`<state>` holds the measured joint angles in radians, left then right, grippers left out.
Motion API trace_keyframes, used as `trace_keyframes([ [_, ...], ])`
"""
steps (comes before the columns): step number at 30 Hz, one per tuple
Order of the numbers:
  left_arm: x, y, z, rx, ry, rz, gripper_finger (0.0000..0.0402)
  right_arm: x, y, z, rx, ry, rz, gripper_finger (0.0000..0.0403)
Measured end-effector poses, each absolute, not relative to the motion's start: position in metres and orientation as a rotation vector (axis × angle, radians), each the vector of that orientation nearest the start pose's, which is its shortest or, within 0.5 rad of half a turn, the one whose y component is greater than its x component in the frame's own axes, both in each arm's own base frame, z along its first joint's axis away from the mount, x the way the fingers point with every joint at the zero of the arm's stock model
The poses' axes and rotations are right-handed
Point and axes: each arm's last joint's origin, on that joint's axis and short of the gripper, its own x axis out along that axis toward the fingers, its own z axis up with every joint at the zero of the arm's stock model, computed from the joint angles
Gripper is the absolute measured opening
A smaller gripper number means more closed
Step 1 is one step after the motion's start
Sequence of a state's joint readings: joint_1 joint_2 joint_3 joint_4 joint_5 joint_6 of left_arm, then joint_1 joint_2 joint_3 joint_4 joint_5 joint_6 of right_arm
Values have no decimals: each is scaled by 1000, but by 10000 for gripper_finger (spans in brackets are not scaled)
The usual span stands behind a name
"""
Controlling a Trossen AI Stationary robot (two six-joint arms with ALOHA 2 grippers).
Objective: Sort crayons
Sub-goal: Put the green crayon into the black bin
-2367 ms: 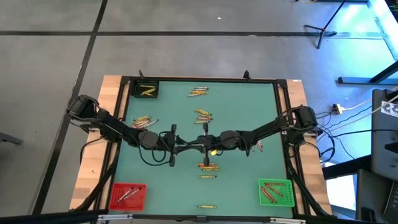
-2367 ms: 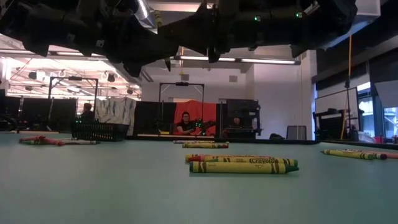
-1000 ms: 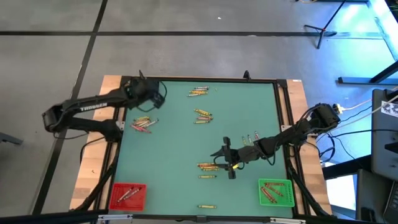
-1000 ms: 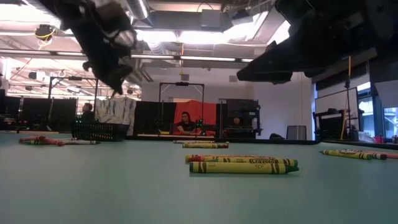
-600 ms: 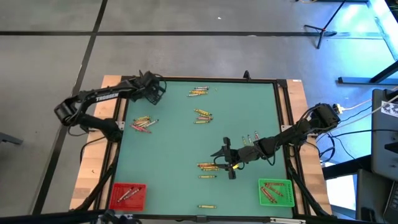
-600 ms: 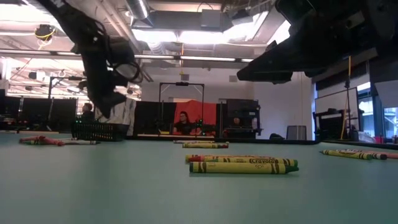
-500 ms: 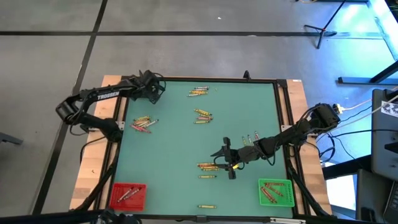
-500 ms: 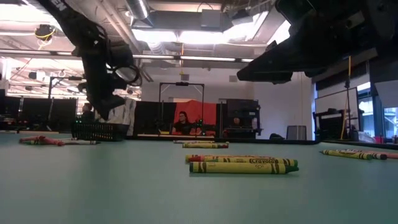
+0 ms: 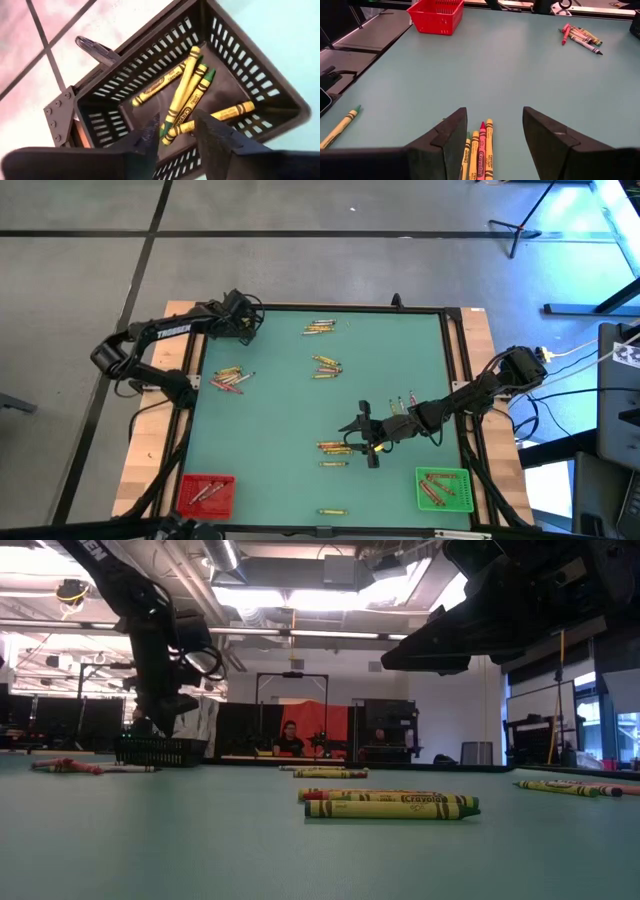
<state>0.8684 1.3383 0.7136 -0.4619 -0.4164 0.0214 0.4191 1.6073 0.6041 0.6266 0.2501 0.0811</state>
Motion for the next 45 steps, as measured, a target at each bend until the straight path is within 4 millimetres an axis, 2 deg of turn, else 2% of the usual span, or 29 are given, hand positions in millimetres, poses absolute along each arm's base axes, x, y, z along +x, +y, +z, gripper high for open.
trace_keyframes([
  [3, 148, 180, 192, -216, 1091, 1114, 114, 278, 116, 158, -44, 363, 152, 191],
  [7, 160, 158, 212, -190, 960, 1000, 115, 278, 116, 158, -42, 363, 152, 191],
  [11, 181, 127, 232, -156, 790, 805, 112, 278, 116, 158, -42, 362, 152, 191],
  [15, 207, 88, 238, -110, 676, 565, 110, 278, 116, 157, -45, 366, 147, 191],
  [20, 227, 33, 222, -85, 556, 335, 110, 278, 115, 157, -52, 370, 142, 191],
  [24, 228, -8, 202, -117, 437, 175, 110, 278, 116, 158, -52, 360, 142, 191],
  [27, 224, -33, 181, -95, 370, 116, 110, 279, 115, 159, -53, 354, 129, 191],
  [32, 225, -56, 153, -78, 309, 141, 110, 283, 114, 164, -38, 343, 19, 191],
  [35, 230, -67, 140, -79, 299, 105, 110, 287, 110, 168, -15, 420, -23, 191],
  [40, 239, -81, 124, -81, 290, 67, 110, 288, 94, 176, 87, 716, -178, 191],
  [45, 250, -88, 114, -72, 299, 56, 110, 276, 79, 185, 202, 1019, -358, 191],
])
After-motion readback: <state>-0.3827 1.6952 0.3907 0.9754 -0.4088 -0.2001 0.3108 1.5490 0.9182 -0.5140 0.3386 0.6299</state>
